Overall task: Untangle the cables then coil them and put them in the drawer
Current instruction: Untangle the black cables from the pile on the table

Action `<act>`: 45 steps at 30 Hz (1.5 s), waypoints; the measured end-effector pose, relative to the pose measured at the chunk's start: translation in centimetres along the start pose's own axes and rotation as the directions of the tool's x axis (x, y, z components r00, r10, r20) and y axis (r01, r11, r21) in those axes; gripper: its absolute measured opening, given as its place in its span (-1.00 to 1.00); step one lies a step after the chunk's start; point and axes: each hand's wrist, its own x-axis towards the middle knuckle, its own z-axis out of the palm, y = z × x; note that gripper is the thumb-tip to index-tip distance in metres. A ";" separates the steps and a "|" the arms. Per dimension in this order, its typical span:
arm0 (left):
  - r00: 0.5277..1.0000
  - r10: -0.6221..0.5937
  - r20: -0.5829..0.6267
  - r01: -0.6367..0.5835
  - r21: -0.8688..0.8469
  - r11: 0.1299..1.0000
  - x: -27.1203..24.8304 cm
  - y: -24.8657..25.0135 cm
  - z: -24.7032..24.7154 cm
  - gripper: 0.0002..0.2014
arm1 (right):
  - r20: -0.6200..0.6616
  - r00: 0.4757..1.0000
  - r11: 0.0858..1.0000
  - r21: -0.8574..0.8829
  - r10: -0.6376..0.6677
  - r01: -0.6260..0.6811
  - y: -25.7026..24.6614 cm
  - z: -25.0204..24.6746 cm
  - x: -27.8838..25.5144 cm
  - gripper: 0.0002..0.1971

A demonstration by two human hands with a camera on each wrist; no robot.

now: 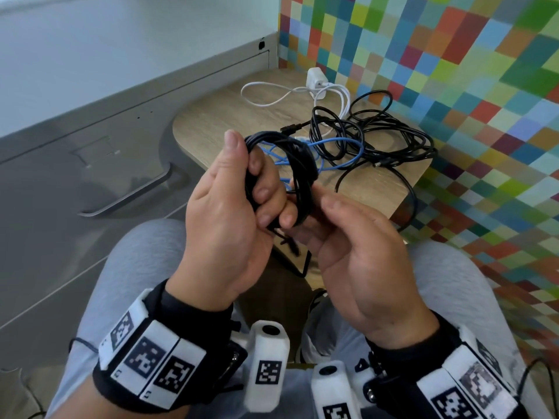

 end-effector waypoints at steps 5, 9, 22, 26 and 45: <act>0.994 0.113 0.007 -0.112 0.155 0.982 0.0 -0.9 -0.3 -0.61 | -0.059 0.998 0.997 -0.082 -0.012 0.007 0.2 0.3 0.3 -0.79; 0.942 0.332 0.051 -0.297 0.589 0.752 0.4 -1.5 -1.3 -0.60 | -0.182 0.983 0.999 -0.028 0.010 -0.015 -0.2 -0.4 0.8 -0.83; 0.964 0.252 0.088 -0.236 0.722 0.650 0.6 -1.7 -1.8 -0.62 | 0.042 0.986 0.928 0.334 0.162 -0.167 -1.7 -1.9 1.0 -0.84; 0.974 0.196 0.116 -0.221 0.689 0.690 0.5 -1.7 -1.9 -0.66 | 0.068 0.983 0.915 0.362 0.168 -0.181 -1.9 -2.7 1.1 -0.82; 0.984 0.177 -0.004 -0.123 0.706 0.697 1.0 -1.7 -2.0 -0.65 | -0.063 0.998 0.983 0.181 -0.003 0.015 -1.5 -2.2 1.4 -0.80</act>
